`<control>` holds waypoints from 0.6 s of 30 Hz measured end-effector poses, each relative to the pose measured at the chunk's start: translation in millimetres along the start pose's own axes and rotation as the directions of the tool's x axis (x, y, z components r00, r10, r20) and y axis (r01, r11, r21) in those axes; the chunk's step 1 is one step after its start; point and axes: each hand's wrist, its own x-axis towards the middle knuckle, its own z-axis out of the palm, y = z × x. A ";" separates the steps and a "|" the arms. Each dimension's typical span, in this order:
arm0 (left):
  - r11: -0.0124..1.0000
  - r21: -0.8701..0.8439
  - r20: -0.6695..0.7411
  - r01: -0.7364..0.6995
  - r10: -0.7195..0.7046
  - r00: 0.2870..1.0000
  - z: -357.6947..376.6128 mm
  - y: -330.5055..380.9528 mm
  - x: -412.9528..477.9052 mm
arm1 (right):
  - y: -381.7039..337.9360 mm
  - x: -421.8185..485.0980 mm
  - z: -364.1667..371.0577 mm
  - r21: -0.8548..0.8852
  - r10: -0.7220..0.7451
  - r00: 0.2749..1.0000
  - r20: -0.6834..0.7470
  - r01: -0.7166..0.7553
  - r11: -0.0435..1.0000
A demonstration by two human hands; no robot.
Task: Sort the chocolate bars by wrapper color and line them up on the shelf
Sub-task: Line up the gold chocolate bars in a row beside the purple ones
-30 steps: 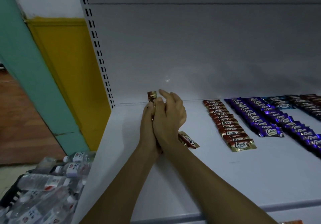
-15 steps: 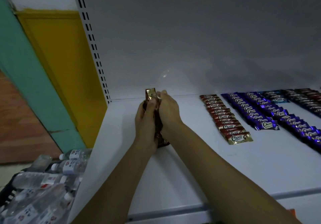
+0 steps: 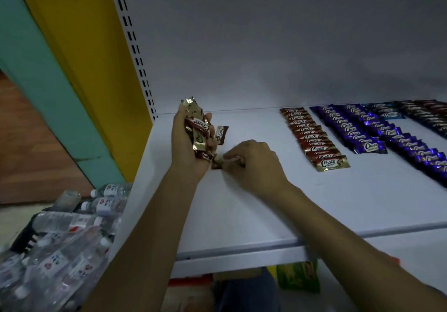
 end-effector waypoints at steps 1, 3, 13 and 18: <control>1.000 -0.005 0.003 0.008 -0.008 1.000 -1.1 0.5 -0.2 | 4.2 4.4 2.3 0.021 0.012 0.999 -0.051 -0.010 1.000; 1.000 0.005 0.006 0.026 -0.026 1.000 -0.9 1.2 -1.3 | 11.4 14.9 4.7 0.098 0.059 0.990 -0.129 -0.046 0.994; 0.998 -0.061 -0.052 0.015 -0.018 0.998 -1.7 1.5 -2.4 | -11.6 71.5 25.6 -0.097 0.105 0.993 -0.055 -0.110 0.989; 0.997 -0.042 -0.012 0.060 -0.060 0.998 -1.8 -0.6 -1.3 | 5.2 64.5 15.4 -0.019 0.027 0.994 -0.105 -0.029 0.999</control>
